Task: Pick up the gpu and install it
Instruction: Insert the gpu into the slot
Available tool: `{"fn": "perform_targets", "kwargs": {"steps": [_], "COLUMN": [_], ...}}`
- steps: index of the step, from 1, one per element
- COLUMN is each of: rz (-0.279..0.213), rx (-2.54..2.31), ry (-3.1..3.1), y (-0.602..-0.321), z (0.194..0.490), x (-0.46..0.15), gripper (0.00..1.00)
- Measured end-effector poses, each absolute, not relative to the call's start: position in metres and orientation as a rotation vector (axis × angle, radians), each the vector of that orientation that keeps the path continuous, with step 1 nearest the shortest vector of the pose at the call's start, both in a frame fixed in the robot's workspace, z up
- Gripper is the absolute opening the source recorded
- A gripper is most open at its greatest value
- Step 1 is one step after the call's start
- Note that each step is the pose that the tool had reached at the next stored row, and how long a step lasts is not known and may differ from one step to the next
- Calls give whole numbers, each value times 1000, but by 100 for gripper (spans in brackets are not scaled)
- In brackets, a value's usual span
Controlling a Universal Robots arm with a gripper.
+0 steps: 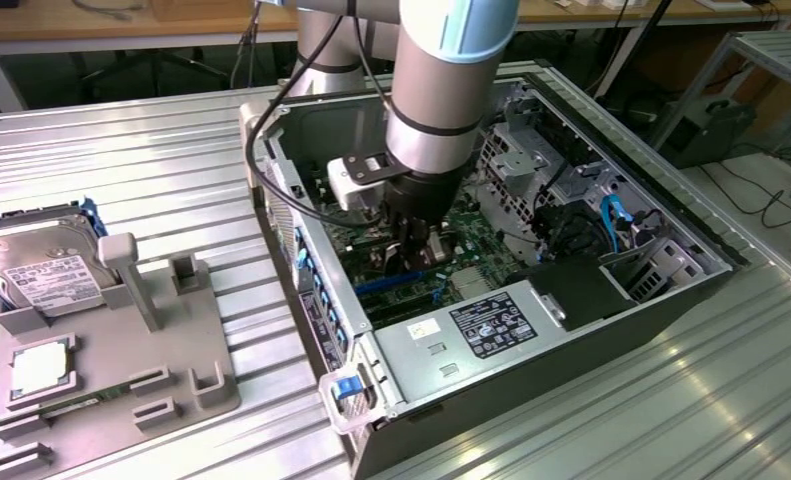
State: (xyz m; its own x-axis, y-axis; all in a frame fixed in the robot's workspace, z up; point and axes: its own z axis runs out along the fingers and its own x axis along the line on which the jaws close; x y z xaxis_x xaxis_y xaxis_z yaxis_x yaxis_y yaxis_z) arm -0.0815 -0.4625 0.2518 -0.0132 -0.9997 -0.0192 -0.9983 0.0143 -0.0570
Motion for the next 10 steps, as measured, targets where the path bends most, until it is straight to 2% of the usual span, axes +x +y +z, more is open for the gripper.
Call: {"fn": "perform_targets", "kwargs": {"steps": [10], "rz": [-42], "rx": [-2168], "ry": [2198], "y": [-463], "z": [248], "x": [-82], "gripper": [28]}}
